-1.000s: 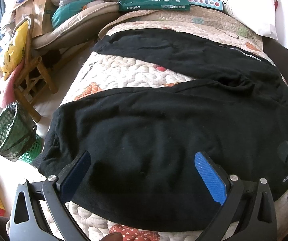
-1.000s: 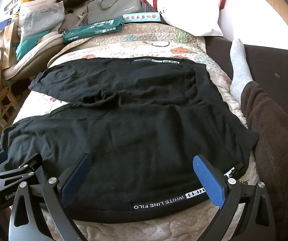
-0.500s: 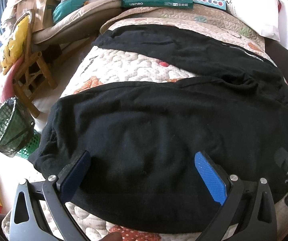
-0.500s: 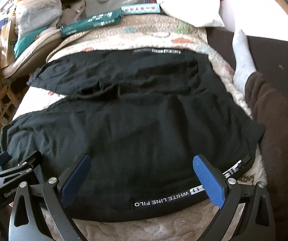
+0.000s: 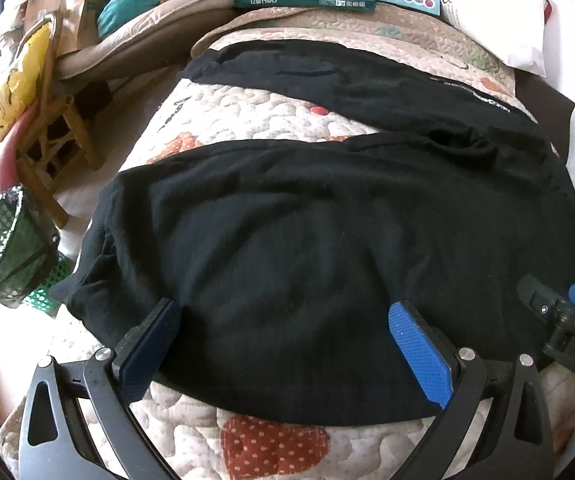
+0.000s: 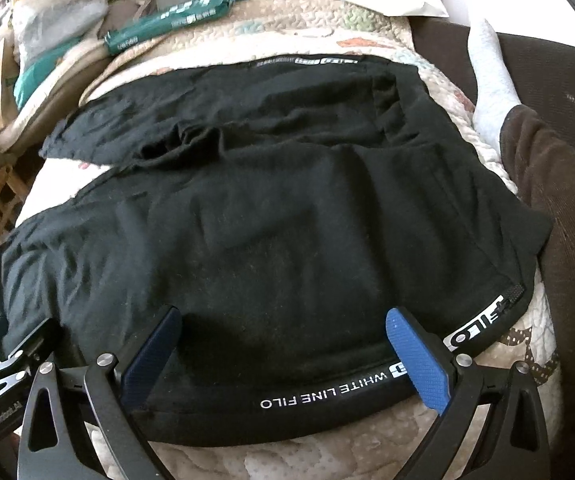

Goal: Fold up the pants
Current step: 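Grasp the pants waistband with the right gripper while the left gripper grasps the waistband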

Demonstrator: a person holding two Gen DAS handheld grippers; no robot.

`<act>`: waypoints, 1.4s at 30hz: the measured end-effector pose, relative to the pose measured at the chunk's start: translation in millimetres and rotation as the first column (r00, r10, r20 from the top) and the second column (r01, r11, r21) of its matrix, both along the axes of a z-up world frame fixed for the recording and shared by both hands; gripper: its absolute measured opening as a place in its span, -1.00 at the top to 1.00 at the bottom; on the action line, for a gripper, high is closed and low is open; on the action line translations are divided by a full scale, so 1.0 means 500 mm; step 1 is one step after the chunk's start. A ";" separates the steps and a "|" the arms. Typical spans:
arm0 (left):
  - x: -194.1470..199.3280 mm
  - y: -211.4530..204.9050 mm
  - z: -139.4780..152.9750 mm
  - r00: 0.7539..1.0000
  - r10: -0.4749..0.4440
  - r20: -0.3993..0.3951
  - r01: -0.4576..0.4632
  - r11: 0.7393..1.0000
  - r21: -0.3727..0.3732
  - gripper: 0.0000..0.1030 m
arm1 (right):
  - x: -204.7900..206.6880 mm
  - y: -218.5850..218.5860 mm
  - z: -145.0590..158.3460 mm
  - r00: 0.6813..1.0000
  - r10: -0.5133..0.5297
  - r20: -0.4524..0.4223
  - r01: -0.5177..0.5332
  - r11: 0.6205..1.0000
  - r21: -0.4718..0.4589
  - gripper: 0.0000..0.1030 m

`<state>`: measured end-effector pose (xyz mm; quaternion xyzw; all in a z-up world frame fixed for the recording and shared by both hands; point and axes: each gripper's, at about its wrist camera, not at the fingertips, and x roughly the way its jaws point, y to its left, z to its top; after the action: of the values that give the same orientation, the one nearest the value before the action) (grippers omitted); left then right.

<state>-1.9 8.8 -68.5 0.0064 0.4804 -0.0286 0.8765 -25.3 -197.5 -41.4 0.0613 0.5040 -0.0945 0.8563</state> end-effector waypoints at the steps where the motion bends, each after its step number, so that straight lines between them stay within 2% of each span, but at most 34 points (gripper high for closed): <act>1: -0.003 -0.002 0.000 1.000 -0.005 0.004 0.005 1.000 0.009 -1.00 | 0.005 0.002 -0.001 1.000 0.012 -0.019 -0.012 1.000 -0.008 -1.00; 3: -0.019 -0.003 0.000 0.999 -0.038 0.018 0.038 0.999 0.025 -1.00 | 0.010 0.002 -0.001 0.999 0.027 -0.040 -0.028 0.999 -0.016 -1.00; 6: -0.017 0.001 0.017 0.998 -0.043 -0.036 0.044 0.999 0.026 -0.98 | 0.012 0.002 0.002 0.997 0.056 -0.055 -0.058 0.998 -0.020 -1.00; 7: -0.017 0.005 0.026 0.998 -0.041 -0.038 0.042 0.999 0.014 -0.82 | 0.015 0.000 0.005 0.996 0.061 -0.069 -0.062 0.998 -0.015 -1.00; 9: -0.027 0.017 0.073 0.998 -0.057 0.004 0.057 0.998 -0.023 -0.69 | 0.017 -0.006 0.020 0.993 0.062 -0.096 -0.062 0.998 0.001 -0.99; 12: -0.038 0.046 0.154 0.994 -0.075 0.080 0.080 0.995 -0.061 -0.70 | 0.008 -0.021 0.073 0.997 0.067 -0.039 -0.066 0.998 0.022 -0.98; 15: -0.018 0.085 0.222 0.991 -0.087 0.100 0.101 0.984 -0.144 -0.79 | 0.016 -0.037 0.150 0.992 0.127 0.026 -0.128 0.991 0.046 -0.98; 17: 0.007 0.107 0.260 0.989 -0.078 0.123 0.098 0.982 -0.164 -0.81 | 0.034 -0.050 0.194 0.985 0.163 0.063 -0.164 0.986 0.027 -0.98; 20: 0.068 0.139 0.302 0.987 -0.071 0.146 0.095 0.982 -0.163 -0.82 | 0.087 -0.086 0.249 0.974 0.199 0.106 -0.202 0.979 0.020 -0.98; 23: 0.159 0.164 0.322 0.984 -0.073 0.160 0.102 0.978 -0.182 -0.82 | 0.156 -0.125 0.275 0.966 0.217 0.143 -0.224 0.974 0.037 -0.98; 24: 0.186 0.163 0.323 0.984 -0.074 0.164 0.103 0.979 -0.177 -0.82 | 0.179 -0.139 0.277 0.963 0.227 0.149 -0.234 0.972 0.033 -0.97; 26: 0.261 0.162 0.307 0.985 -0.081 0.154 0.105 0.983 -0.153 -0.82 | 0.237 -0.165 0.273 0.959 0.244 0.140 -0.251 0.968 0.028 -0.76; 28: 0.326 0.161 0.281 0.988 -0.089 0.124 0.108 0.982 -0.153 -0.82 | 0.295 -0.192 0.259 0.959 0.257 0.116 -0.266 0.962 0.067 -0.52; 29: 0.369 0.161 0.261 0.991 -0.096 0.098 0.112 0.978 -0.174 -0.82 | 0.323 -0.203 0.249 0.960 0.261 0.103 -0.270 0.958 0.092 -0.47; 31: 0.434 0.162 0.229 0.993 -0.101 0.064 0.112 0.969 -0.220 -0.82 | 0.379 -0.221 0.222 0.958 0.273 0.087 -0.283 0.951 0.124 -0.44; 36: 0.574 0.169 0.151 0.997 -0.079 0.004 0.076 0.951 -0.299 -0.82 | 0.492 -0.226 0.155 0.946 0.319 0.063 -0.325 0.936 0.136 -0.44; 39: 0.641 0.168 0.111 0.997 -0.074 -0.022 0.064 0.952 -0.299 -0.82 | 0.545 -0.221 0.116 0.933 0.358 0.043 -0.361 0.922 0.141 -0.44; 42: 0.690 0.168 0.085 0.997 -0.069 -0.029 0.059 0.963 -0.262 -0.82 | 0.584 -0.219 0.085 0.918 0.396 0.028 -0.396 0.906 0.149 -0.45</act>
<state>343.2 92.9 -26.2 -0.0941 0.4887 -0.1203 0.8590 266.7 -307.0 1.0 0.0225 0.5129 0.1196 0.8497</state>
